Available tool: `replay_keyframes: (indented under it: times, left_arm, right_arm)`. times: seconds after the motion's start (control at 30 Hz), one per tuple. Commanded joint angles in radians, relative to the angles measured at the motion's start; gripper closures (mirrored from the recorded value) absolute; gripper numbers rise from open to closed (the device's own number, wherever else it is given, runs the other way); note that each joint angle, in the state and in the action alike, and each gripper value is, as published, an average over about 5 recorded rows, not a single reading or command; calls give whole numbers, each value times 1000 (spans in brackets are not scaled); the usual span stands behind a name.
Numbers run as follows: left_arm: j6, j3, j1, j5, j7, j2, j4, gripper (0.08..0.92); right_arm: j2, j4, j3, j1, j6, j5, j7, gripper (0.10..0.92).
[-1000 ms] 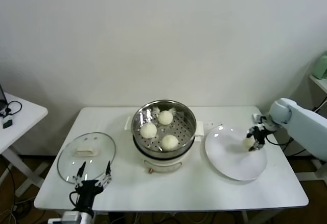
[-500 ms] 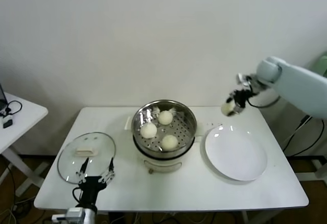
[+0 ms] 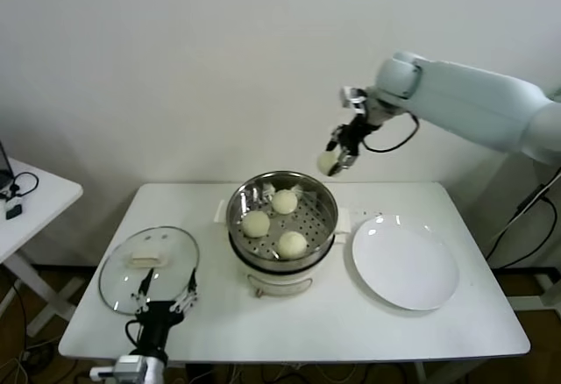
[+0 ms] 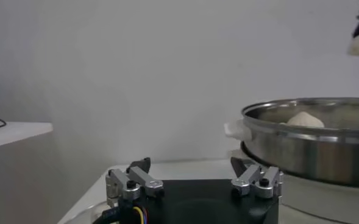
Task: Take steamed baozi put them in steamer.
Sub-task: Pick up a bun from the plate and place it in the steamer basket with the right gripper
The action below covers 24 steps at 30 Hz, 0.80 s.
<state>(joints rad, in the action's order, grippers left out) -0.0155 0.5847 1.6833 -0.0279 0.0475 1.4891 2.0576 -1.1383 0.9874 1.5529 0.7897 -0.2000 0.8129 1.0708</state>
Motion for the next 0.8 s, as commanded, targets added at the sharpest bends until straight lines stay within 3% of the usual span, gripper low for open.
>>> replay_keyframes:
  times: [0.03, 0.8]
  left_arm:
    - [-7, 4, 13, 0, -1, 1, 1, 177]
    - [-11, 13, 6, -1, 1, 9, -20, 177]
  right_arm:
    - [-131, 64, 78, 23, -42, 93, -44, 397]
    - [-107, 44, 76, -158, -49, 0, -96, 397]
